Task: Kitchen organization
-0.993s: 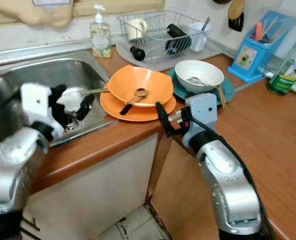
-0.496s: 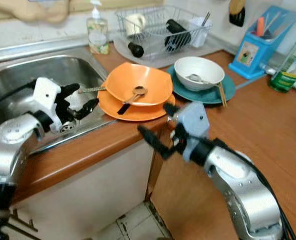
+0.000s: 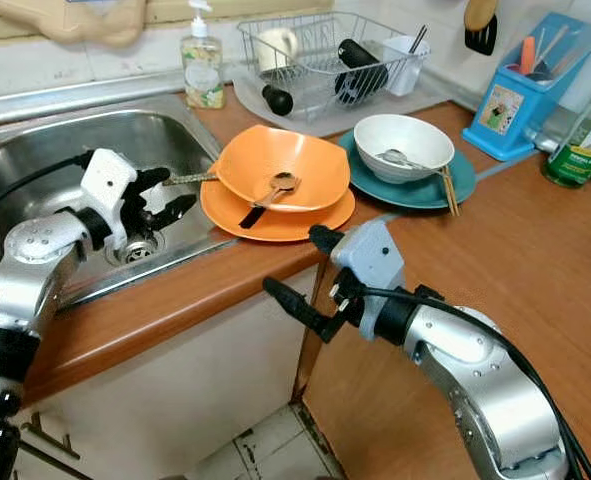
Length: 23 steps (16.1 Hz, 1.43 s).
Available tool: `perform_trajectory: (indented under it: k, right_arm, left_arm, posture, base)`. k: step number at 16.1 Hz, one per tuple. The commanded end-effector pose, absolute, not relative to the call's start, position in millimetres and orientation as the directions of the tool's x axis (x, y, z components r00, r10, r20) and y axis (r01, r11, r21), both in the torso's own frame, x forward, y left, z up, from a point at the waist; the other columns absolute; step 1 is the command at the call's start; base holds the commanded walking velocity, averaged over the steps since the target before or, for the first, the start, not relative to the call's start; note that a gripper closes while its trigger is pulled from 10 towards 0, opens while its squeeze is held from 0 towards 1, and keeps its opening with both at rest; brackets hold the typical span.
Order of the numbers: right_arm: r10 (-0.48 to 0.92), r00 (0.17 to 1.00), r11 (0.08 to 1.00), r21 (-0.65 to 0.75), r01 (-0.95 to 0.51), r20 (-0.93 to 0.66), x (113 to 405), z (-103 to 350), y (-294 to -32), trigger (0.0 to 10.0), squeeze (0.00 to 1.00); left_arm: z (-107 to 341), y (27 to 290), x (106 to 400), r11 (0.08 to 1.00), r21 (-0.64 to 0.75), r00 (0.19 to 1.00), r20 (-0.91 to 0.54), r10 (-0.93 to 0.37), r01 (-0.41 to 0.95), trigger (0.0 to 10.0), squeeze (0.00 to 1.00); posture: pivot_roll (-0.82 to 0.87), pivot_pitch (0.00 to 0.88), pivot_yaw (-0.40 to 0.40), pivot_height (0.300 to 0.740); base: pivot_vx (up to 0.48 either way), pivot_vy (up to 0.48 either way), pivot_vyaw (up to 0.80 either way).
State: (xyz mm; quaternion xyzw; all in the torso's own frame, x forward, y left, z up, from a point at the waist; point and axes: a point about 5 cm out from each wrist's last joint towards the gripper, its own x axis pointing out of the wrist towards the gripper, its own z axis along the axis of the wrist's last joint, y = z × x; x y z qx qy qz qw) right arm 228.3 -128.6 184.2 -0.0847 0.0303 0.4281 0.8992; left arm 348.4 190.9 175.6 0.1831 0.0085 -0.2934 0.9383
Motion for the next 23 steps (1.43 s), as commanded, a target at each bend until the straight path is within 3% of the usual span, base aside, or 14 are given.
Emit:
perform_trajectory:
  k: [1,9,10,11,12,19,20,21,22,23]
  right_arm:
    - [0.776,0.615,0.601,-0.134,-0.788,-0.137,227,184,-128,10.0,0.00]
    - [0.781,0.609,0.591,-0.153,-0.792,-0.140,224,187,-122,10.0,0.00]
    - [0.781,0.608,0.589,-0.156,-0.793,-0.141,224,188,-122,10.0,0.00]
    - [0.781,0.609,0.589,-0.161,-0.792,-0.141,225,189,-122,10.0,0.00]
    - [0.780,0.609,0.588,-0.162,-0.792,-0.142,225,188,-122,10.0,0.00]
    - [0.777,0.607,0.585,-0.164,-0.794,-0.168,228,177,-125,10.0,0.00]
    - [0.776,0.606,0.585,-0.162,-0.795,-0.171,228,175,-126,10.0,0.00]
    - [0.775,0.607,0.585,-0.162,-0.794,-0.175,228,173,-127,10.0,0.00]
    - [0.775,0.607,0.585,-0.163,-0.794,-0.175,228,173,-128,10.0,0.00]
    - [0.775,0.607,0.585,-0.163,-0.794,-0.177,229,171,-129,10.0,0.00]
  left_arm:
    - [181,190,354,0.724,0.393,0.815,-0.139,-0.563,0.567,10.0,0.00]
    - [183,192,364,0.599,0.612,0.827,-0.175,-0.534,0.517,10.0,0.00]
    - [185,192,365,0.583,0.637,0.828,-0.166,-0.536,0.505,6.2,0.00]
    - [187,192,366,0.574,0.655,0.831,-0.155,-0.534,0.491,0.2,0.00]
    - [188,192,367,0.568,0.670,0.837,-0.148,-0.528,0.477,0.0,0.00]
    - [182,191,369,0.502,0.729,0.834,-0.172,-0.524,0.465,0.0,0.00]
    - [181,191,369,0.489,0.734,0.830,-0.181,-0.528,0.471,2.2,0.00]
    - [181,191,369,0.474,0.744,0.829,-0.189,-0.526,0.471,6.1,0.00]
    - [181,191,369,0.469,0.748,0.829,-0.192,-0.525,0.470,6.1,0.00]
    - [181,191,370,0.451,0.766,0.834,-0.194,-0.517,0.458,10.0,0.00]
  posture:
    - [-0.15,0.000,-0.028,0.740]
    - [-0.16,0.000,-0.025,0.740]
    - [-0.15,0.000,-0.025,0.740]
    - [-0.15,0.000,-0.025,0.740]
    - [-0.15,0.000,-0.025,0.740]
    - [-0.15,0.000,-0.023,0.740]
    - [-0.15,0.000,-0.023,0.740]
    - [-0.15,0.000,-0.023,0.740]
    - [-0.15,0.000,-0.023,0.740]
    - [-0.15,0.000,-0.023,0.740]
  base:
    - [0.000,0.000,0.00]
    - [0.000,0.000,0.00]
    - [0.000,0.000,0.00]
    - [0.000,0.000,0.00]
    - [0.000,0.000,0.00]
    - [0.000,0.000,0.00]
    - [0.000,0.000,0.00]
    - [0.000,0.000,0.00]
    - [0.000,0.000,0.00]
    - [0.000,0.000,0.00]
